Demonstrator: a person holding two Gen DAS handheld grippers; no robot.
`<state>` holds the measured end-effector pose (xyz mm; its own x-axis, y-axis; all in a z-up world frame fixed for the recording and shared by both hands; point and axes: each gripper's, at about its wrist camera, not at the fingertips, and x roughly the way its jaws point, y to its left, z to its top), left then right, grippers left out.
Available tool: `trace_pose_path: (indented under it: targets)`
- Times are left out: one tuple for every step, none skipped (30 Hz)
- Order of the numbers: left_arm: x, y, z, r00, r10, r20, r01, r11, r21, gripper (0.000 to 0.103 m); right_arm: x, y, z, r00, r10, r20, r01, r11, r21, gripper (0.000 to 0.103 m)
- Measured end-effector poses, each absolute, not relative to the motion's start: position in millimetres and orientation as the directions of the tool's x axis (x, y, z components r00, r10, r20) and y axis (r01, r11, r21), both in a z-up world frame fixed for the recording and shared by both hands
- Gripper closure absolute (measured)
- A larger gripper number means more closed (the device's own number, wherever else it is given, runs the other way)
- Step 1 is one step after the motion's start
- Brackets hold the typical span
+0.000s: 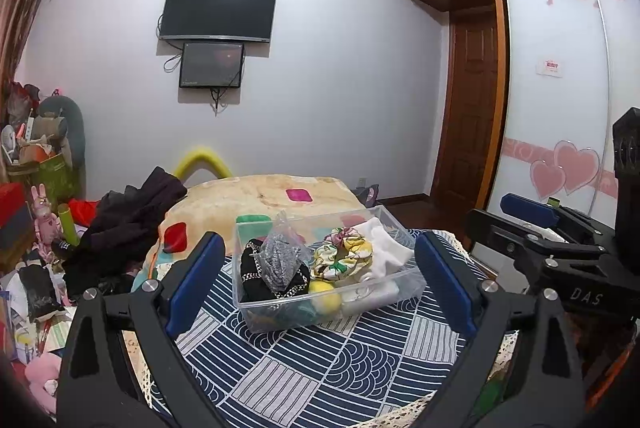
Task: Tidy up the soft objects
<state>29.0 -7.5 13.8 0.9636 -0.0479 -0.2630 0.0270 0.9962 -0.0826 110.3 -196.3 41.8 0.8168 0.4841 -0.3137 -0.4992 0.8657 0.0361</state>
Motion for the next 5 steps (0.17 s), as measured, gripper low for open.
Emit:
trace_pose_path:
  targets:
    - [28.5,-7.7,14.0,0.964,-0.046,-0.261,0.026,0.996,-0.08,0.006,110.2,-196.0,42.4,0.817,0.483,-0.314,-0.498,0.866,0.036,0.022]
    - [28.2,-8.0,14.1,0.965,-0.044,-0.26,0.025,0.997,-0.078,0.006,110.5,-196.3,41.9,0.817,0.483,-0.314,-0.498,0.866,0.036,0.022]
    - [28.2,-8.1,14.4,0.965,-0.046,-0.26,0.027,0.997,-0.078,0.006,110.2,-195.9,42.2,0.817,0.483,-0.315,-0.499,0.866,0.036,0.022]
    - [28.2,-7.9,14.6,0.964,-0.049,-0.261,0.029,0.996,-0.08,0.006,109.8,-195.5,43.0,0.817,0.483,-0.315,-0.498,0.866,0.035,0.022]
    - [28.3,-7.7,14.7,0.964,-0.047,-0.262,0.027,0.996,-0.081,0.006,109.3,-195.3,42.8,0.817,0.484,-0.315,-0.499,0.866,0.035,0.022]
